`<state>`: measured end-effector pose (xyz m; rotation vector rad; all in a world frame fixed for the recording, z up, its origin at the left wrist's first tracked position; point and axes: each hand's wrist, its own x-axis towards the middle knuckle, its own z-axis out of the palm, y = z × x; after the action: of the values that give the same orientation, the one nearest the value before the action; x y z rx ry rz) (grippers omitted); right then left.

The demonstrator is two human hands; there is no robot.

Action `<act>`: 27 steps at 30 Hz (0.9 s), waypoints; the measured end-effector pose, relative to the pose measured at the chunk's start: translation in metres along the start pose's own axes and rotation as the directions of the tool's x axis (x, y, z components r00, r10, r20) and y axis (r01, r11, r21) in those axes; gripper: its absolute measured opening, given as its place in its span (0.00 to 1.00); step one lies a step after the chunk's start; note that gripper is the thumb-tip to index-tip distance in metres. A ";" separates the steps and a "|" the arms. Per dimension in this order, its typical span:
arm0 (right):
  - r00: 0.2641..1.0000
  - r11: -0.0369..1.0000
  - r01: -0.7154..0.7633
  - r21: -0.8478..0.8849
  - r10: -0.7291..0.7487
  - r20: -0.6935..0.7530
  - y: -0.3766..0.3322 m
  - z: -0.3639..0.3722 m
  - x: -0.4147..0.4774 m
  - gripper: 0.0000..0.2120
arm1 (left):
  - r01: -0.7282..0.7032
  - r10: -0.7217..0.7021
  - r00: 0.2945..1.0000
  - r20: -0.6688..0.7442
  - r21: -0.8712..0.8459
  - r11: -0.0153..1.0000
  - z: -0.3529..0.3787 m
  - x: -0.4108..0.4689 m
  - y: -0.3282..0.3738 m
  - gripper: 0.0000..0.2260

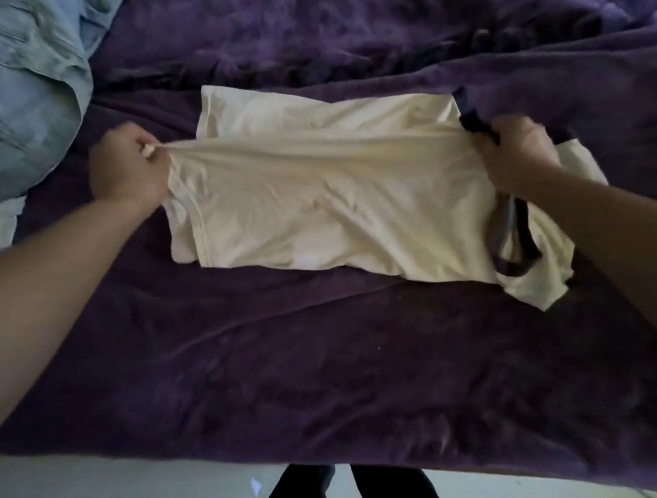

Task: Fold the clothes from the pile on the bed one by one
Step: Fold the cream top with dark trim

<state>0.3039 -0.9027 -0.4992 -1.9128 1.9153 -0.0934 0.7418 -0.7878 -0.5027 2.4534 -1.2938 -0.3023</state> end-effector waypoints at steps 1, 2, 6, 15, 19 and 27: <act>1.000 1.000 -0.023 -0.018 0.022 -0.012 -0.001 0.004 0.020 0.16 | 0.025 -0.025 1.000 -0.009 -0.003 1.000 0.010 0.019 0.005 0.08; 0.999 0.998 -0.046 -0.039 0.045 -0.025 -0.001 0.008 0.038 0.17 | 0.052 -0.053 0.998 -0.017 -0.012 0.999 0.020 0.036 0.010 0.09; 0.998 0.994 -0.054 -0.100 0.051 -0.037 0.007 0.028 0.077 0.16 | 0.158 -0.157 0.986 -0.048 0.013 0.987 0.059 0.073 0.027 0.15; 0.886 0.872 0.455 -0.181 -0.464 -0.009 0.040 0.036 -0.065 0.20 | -0.391 0.349 0.867 0.356 0.053 0.919 0.103 -0.082 0.114 0.15; 0.953 0.892 0.300 -0.339 -0.269 0.137 0.091 0.034 -0.107 0.25 | -0.438 0.335 0.758 0.559 0.058 0.897 0.129 -0.134 0.128 0.15; 0.969 0.935 -0.238 0.264 0.246 0.005 0.145 -0.041 -0.019 0.05 | -0.431 0.251 0.668 0.700 0.091 0.898 0.140 -0.118 0.127 0.18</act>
<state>0.1530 -0.8883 -0.5069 -1.5005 2.0270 -0.2860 0.5322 -0.7853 -0.5768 2.2779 -2.1846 -1.0670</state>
